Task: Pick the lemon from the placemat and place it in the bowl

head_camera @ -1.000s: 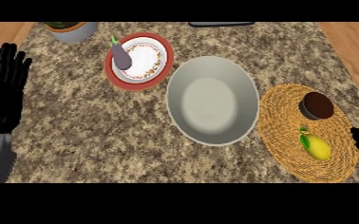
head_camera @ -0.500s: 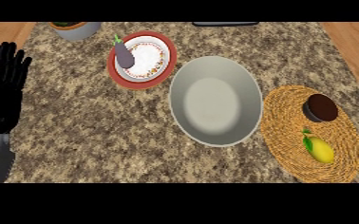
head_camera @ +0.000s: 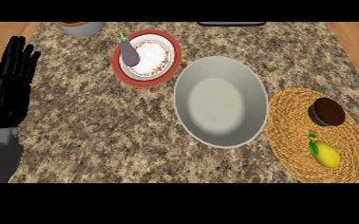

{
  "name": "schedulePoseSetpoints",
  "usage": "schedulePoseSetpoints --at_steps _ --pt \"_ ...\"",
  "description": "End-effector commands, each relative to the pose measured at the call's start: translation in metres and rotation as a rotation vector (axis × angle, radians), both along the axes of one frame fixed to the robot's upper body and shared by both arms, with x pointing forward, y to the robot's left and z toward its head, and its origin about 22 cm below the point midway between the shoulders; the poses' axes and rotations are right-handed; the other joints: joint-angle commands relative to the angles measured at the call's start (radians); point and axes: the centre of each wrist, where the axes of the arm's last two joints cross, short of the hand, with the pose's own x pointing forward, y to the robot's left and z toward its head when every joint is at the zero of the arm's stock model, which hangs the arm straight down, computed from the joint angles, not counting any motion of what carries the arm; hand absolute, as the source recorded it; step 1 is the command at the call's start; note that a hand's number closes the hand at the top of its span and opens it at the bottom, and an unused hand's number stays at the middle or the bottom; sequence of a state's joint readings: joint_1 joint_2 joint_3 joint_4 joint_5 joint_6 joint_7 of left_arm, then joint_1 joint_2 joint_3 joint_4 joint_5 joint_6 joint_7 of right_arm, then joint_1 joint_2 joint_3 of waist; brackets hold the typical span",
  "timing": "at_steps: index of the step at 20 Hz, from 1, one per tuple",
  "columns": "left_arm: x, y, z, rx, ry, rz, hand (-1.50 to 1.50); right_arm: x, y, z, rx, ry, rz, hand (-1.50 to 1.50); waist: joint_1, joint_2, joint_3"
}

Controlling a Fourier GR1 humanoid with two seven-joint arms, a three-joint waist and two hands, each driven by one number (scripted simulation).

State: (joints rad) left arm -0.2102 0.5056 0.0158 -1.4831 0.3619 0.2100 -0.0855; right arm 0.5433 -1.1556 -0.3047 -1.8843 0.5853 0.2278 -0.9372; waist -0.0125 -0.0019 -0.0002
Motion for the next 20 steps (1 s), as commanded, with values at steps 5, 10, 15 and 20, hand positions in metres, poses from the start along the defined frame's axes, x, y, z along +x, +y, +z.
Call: schedulePoseSetpoints --at_steps 5,10,15,20 --pt "0.009 0.002 -0.005 0.001 0.01 -0.01 0.0 0.009 -0.01 -0.049 -0.04 0.066 0.0 -1.5 0.021 0.005 0.001" --pt "0.004 -0.003 -0.001 -0.014 -0.006 -0.024 0.0 0.027 0.002 -0.049 -0.029 0.093 -0.01 -1.5 0.02 0.003 0.0" --pt "0.009 -0.011 0.008 0.0 0.0 -0.028 0.0 0.041 0.002 -0.084 -0.038 0.086 -0.042 -1.5 0.02 0.003 0.001" --pt "0.006 0.001 0.005 0.01 0.001 -0.005 0.0 0.05 -0.001 -0.104 0.004 0.08 -0.038 -1.5 0.015 0.003 0.001"
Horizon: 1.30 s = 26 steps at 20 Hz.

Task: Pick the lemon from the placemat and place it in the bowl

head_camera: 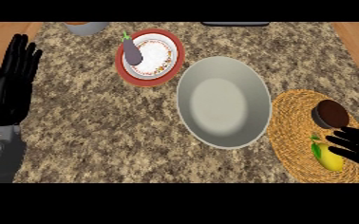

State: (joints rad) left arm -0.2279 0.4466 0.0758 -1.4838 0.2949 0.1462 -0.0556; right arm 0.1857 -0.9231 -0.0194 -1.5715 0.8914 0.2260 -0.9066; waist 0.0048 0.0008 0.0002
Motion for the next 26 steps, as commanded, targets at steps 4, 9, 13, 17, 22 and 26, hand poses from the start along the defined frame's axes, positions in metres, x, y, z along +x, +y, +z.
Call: schedulePoseSetpoints --at_steps 4,9,13,17,22,26 --pt "-0.016 0.008 -0.013 -0.004 0.03 0.002 0.0 0.011 0.0 -0.029 0.048 0.036 0.065 -1.5 0.0 -0.001 0.0" --pt "-0.007 0.01 -0.004 0.001 -0.008 0.011 0.0 0.019 0.007 -0.015 0.039 0.035 0.105 -1.5 -0.005 -0.002 0.0" --pt "0.02 0.01 -0.006 -0.006 0.0 0.008 0.0 0.009 0.011 -0.049 0.001 0.041 0.072 -1.5 -0.011 0.0 0.0" --pt "-0.009 0.012 -0.02 -0.019 0.017 0.004 0.0 0.015 0.011 -0.058 -0.028 0.046 0.063 -1.5 -0.005 -0.001 0.0" --pt "-0.011 0.021 -0.01 -0.005 0.012 0.012 0.0 0.029 0.022 -0.067 -0.021 0.058 0.062 -1.5 -0.004 -0.001 0.0" --pt "0.002 -0.013 -0.005 0.004 -0.002 0.009 0.0 0.036 0.018 -0.087 -0.034 0.05 0.034 -1.5 -0.003 -0.001 0.0"
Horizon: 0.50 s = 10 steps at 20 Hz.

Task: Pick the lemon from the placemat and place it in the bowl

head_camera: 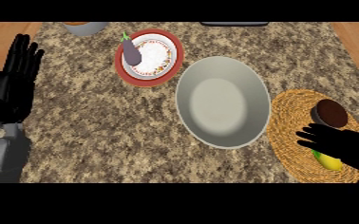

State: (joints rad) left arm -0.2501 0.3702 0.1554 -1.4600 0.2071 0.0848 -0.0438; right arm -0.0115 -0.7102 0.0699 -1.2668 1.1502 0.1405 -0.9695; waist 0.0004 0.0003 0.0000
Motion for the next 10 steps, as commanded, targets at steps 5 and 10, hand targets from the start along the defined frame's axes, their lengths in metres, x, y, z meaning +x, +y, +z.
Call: schedulePoseSetpoints --at_steps 5,10 --pt "-0.008 -0.016 -0.004 0.001 0.001 -0.008 0.0 0.015 0.002 -0.017 -0.033 -0.001 -0.047 -1.5 0.0 0.0 0.0" --pt "0.008 0.001 0.018 0.001 -0.011 -0.018 0.0 0.023 -0.005 -0.03 0.036 -0.053 0.034 1.5 0.003 0.002 0.001"
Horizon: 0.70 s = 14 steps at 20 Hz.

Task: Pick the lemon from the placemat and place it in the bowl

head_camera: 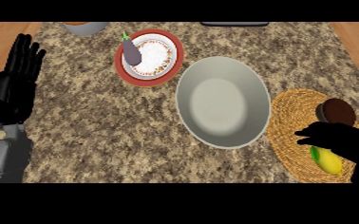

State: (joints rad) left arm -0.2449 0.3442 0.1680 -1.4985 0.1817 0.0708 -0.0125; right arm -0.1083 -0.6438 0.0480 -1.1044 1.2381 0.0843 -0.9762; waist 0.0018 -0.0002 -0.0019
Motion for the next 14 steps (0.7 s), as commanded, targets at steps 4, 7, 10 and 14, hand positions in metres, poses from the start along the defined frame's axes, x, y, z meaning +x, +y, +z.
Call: schedulePoseSetpoints --at_steps 4,7,10,14 --pt "0.007 0.014 0.002 -0.006 0.0 0.019 0.0 0.012 -0.013 0.005 0.105 -0.067 0.077 1.5 -0.002 0.002 0.002" --pt "-0.002 0.009 -0.014 -0.007 -0.005 0.009 0.0 -0.003 -0.001 -0.006 0.099 -0.1 0.095 1.5 -0.006 0.0 0.002" --pt "-0.001 0.023 0.022 0.004 0.007 0.01 0.0 -0.001 -0.01 -0.007 0.102 -0.113 0.105 1.5 -0.002 0.0 0.002" --pt "0.002 0.009 0.0 0.0 -0.012 0.02 0.0 -0.016 -0.089 0.022 0.063 -0.128 -0.49 1.5 -0.01 0.008 0.003"
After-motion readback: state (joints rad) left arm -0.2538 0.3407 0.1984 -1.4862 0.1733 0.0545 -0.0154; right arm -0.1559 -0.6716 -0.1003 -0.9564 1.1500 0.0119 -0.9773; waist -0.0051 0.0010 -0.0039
